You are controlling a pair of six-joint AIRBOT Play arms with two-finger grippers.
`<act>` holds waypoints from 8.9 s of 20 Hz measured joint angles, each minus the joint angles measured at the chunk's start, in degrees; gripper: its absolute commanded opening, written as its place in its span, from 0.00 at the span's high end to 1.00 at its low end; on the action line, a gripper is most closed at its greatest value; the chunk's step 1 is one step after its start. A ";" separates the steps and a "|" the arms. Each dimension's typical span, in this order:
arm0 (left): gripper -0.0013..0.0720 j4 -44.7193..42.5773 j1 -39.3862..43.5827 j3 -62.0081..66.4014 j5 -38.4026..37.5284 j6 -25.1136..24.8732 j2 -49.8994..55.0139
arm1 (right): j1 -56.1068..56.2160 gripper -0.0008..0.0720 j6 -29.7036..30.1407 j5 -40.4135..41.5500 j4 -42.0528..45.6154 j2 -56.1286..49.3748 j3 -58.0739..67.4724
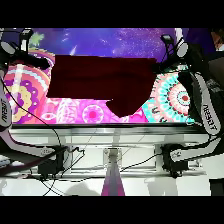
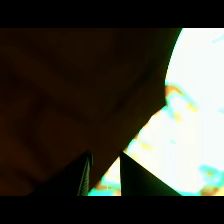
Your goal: Fold the clothes and pants, and hang the long-sleeved shirts on hangers.
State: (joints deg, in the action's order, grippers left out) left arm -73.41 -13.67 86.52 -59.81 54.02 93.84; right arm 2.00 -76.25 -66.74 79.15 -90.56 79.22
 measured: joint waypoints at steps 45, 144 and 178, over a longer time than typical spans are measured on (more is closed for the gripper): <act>0.96 17.00 -13.57 -23.12 -2.32 6.71 0.96 | 0.04 0.97 11.67 10.84 -41.20 12.22 -38.07; 0.02 53.37 53.88 -2.40 28.70 -0.20 2.21 | -10.51 0.30 -3.98 0.24 -12.52 -0.35 11.23; 0.96 -17.46 49.29 -2.38 1.79 7.21 -12.26 | -6.45 0.97 9.14 7.54 -20.98 5.44 1.36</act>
State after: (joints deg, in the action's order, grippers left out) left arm -90.87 35.62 84.14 -58.02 61.23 81.58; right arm -4.45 -67.11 -59.20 58.17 -85.12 80.58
